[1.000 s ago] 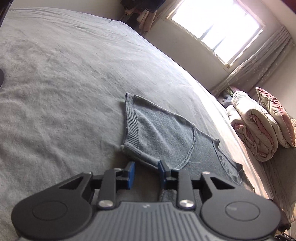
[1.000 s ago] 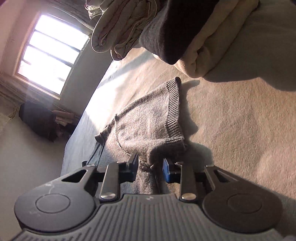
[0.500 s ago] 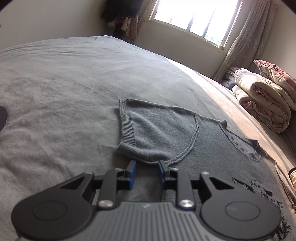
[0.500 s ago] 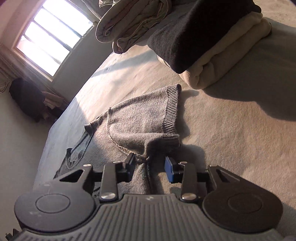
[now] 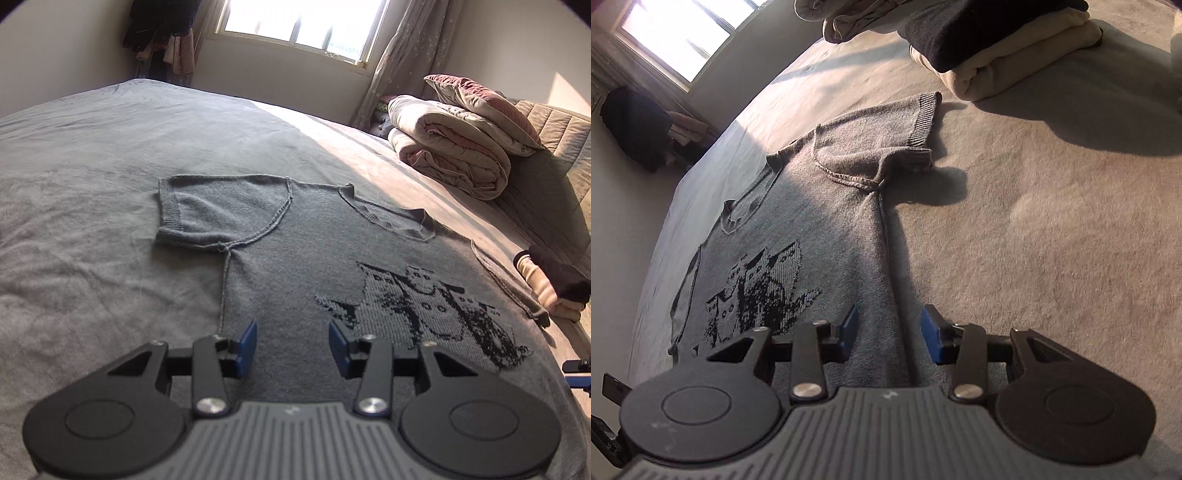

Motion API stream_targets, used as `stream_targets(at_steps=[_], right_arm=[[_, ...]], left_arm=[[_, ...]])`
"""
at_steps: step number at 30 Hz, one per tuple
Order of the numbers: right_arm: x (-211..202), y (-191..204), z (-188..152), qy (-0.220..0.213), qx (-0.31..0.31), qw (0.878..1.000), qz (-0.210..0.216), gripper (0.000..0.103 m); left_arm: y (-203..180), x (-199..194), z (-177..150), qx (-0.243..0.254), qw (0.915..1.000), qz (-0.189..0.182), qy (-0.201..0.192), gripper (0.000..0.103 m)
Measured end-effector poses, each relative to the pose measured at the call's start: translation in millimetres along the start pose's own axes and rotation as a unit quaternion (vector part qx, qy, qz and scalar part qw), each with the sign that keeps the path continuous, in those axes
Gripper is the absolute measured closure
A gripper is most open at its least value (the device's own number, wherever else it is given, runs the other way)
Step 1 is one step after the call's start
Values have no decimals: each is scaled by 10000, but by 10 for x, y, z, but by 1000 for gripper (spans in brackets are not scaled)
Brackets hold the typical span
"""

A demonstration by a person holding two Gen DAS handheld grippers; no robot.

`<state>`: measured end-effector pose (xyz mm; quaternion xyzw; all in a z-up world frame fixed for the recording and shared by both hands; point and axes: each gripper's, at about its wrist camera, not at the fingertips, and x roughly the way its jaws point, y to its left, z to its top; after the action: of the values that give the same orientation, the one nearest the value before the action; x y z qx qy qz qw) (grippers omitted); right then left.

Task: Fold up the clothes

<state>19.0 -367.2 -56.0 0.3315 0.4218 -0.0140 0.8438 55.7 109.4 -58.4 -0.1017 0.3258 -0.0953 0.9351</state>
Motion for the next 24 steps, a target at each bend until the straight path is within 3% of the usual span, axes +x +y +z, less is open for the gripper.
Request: stream_targets(at_steps=[3,4,5,7,9,15,17,19,22,24], right_arm=[[-19,10,-117,34,-174,9998,39,75],[-18,11,-168,27,-281,9996,31,92],[-26,-15,-203,-71,-281,9996,-23,98],[-59,-35,-222,-250,-273,9992,-146,100],[-104,-26,-198,-405,-268,9984,-277,99],[-173,-103,-253,53,-314,9995,38,84],[-257,-135,-289,263,-206,9993,158,63],[-359,-130,-399,424,-213,9988,143,56],[-500,-111,-695,620,-456,9970,107,58],[-573,-87,-889,607,-699,9957,45,67]], left_arm=[[31,10,-133,278,9996,-61,17,59],[19,5,-171,499,9987,-63,-21,59],[6,1,-201,723,9974,-51,-46,59],[-3,-22,-225,896,9959,-39,-78,59],[25,-35,-223,845,9964,-67,-82,59],[30,-74,-232,814,9966,-97,-102,58],[43,-86,-240,785,9968,-128,-108,56],[61,-96,-250,723,9972,-158,-112,56],[84,-101,-260,673,9974,-206,-135,55],[106,-101,-258,599,9978,-266,-138,55]])
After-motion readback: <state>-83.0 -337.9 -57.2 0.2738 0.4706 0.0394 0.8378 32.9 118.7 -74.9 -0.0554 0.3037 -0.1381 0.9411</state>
